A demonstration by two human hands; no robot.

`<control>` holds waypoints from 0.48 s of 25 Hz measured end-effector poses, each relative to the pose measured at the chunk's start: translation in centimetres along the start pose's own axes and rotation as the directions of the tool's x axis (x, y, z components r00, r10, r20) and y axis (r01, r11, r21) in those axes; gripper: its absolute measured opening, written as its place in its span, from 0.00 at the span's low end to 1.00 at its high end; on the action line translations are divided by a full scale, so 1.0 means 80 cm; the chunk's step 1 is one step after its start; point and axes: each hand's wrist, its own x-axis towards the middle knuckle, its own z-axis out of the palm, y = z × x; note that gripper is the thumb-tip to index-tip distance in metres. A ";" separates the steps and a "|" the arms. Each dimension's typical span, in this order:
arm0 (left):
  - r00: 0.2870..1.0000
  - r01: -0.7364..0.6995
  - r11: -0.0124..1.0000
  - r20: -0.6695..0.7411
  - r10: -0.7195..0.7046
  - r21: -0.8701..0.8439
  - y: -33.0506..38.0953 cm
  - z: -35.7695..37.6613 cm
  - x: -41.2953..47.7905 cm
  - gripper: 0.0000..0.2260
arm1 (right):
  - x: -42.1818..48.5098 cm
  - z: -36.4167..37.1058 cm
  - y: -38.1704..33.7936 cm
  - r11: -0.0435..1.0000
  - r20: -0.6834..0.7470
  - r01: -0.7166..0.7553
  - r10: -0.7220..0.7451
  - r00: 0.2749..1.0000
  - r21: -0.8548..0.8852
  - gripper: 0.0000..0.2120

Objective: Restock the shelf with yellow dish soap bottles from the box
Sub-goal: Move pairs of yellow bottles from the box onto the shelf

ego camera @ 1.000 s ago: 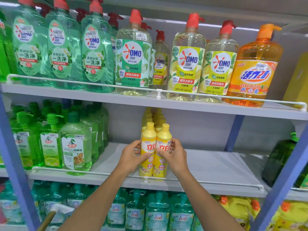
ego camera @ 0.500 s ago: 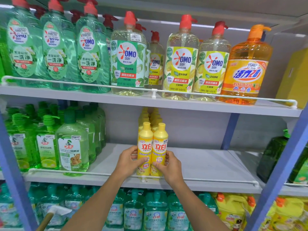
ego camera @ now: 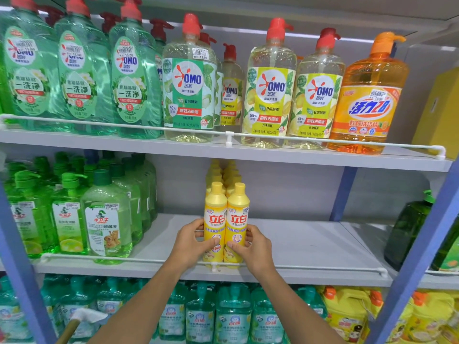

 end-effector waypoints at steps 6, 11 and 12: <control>0.993 -0.008 1.000 -0.120 0.006 -0.020 0.006 0.012 -0.011 0.22 | -0.001 0.005 -0.001 1.000 -0.021 0.000 0.000 1.000 0.008 0.30; 0.993 -0.012 0.998 -0.116 0.005 -0.058 -0.001 0.011 -0.011 0.22 | -0.003 0.007 -0.001 1.000 -0.045 -0.002 0.001 0.999 -0.007 0.30; 0.994 -0.016 0.998 -0.109 0.010 -0.059 -0.002 0.010 -0.011 0.22 | -0.004 0.008 -0.001 1.000 -0.048 -0.004 0.004 0.999 -0.009 0.30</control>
